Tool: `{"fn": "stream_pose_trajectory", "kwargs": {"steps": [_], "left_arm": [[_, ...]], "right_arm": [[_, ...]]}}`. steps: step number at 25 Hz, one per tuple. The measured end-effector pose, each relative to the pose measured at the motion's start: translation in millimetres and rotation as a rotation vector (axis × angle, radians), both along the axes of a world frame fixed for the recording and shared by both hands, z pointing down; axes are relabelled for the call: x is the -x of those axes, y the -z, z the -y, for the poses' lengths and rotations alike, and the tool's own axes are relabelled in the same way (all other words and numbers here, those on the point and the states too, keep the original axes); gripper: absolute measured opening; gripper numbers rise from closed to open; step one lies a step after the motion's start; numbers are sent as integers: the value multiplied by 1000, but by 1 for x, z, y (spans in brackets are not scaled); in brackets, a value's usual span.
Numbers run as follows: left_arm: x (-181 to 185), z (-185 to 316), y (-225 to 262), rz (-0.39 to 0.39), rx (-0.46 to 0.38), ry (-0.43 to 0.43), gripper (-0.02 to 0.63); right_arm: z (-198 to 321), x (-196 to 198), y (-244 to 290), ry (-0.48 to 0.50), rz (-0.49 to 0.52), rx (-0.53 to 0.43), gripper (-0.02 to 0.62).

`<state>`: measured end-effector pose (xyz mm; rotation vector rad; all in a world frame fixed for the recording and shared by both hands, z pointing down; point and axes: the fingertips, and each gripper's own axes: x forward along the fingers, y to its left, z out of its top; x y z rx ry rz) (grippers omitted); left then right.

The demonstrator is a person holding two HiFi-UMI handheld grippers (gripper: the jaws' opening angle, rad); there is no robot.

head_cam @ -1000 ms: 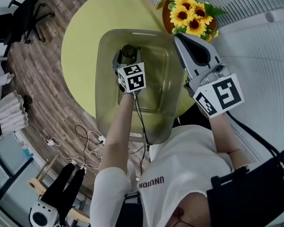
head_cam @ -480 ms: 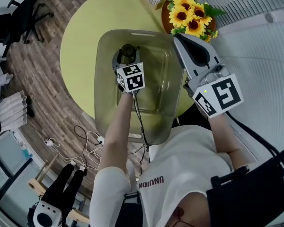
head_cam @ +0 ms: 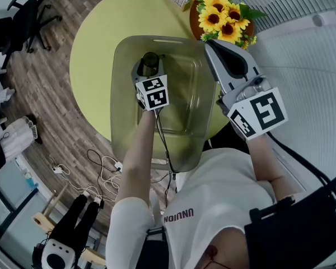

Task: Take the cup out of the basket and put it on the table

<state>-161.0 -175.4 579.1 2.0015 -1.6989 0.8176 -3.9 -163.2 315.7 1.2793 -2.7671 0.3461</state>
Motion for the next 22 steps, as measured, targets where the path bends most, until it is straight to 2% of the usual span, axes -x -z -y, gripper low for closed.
{"fn": "stream_pose_trajectory", "kwargs": {"steps": [12,22], "left_arm": [[-3,3,16,-70,-31,15,252],[0,1,38,-84,-54,34,252]], "right_arm": [[-1,1,3,5,6,-3,21],[-3,7,16,26,18,-18,21]]}}
